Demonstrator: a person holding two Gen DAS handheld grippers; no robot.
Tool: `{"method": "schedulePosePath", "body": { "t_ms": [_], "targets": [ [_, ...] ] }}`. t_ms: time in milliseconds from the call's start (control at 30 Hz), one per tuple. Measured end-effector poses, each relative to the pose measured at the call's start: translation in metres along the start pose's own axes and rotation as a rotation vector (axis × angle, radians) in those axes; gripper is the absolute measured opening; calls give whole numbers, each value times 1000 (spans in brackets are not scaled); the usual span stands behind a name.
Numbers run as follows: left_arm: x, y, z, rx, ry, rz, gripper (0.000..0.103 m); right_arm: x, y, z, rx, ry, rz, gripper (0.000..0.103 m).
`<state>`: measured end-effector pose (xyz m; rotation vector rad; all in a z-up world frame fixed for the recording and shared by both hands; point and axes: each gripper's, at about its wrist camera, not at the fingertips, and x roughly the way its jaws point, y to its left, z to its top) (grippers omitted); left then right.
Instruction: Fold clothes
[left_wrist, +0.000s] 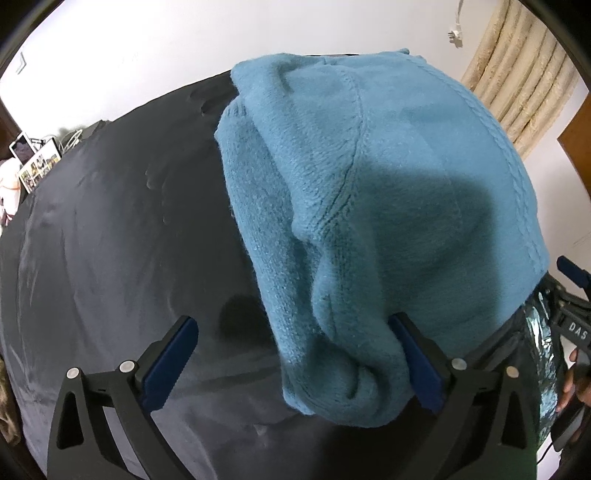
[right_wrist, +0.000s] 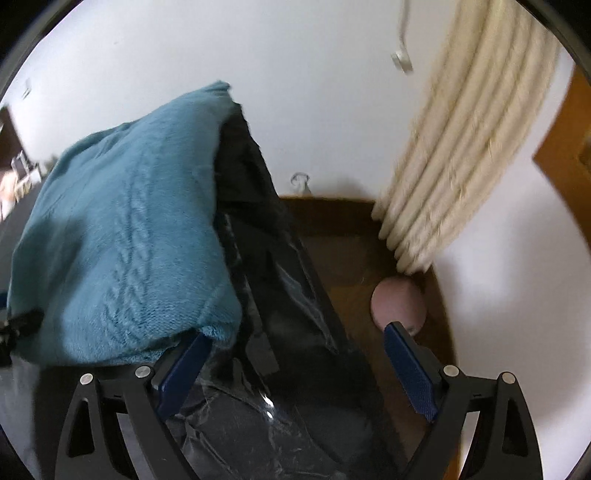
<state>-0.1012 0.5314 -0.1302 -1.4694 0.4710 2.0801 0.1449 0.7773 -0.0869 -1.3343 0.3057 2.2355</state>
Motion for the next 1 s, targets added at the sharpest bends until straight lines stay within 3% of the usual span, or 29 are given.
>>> {"method": "schedulePosePath", "body": {
  "t_ms": [200,300,633,833,900,1000],
  "targets": [
    [-1,17,1,-80,53,-61,103,-14,6,-1,-48,15,63,94],
    [-5,20,2,-102,80,-56,103,-27,11,-6,-57,26,109,94],
    [-45,8,7,-62,50,22,103,-63,69,-42,-169,56,201,95],
    [-76,6,20,-61,5,32,103,-68,74,-47,-192,56,188,95],
    [-87,-39,38,-58,-25,23,103,-69,68,-46,-176,52,190,95],
    [-79,-51,50,-55,-59,6,103,-71,58,-40,-161,37,182,95]
  ]
}}
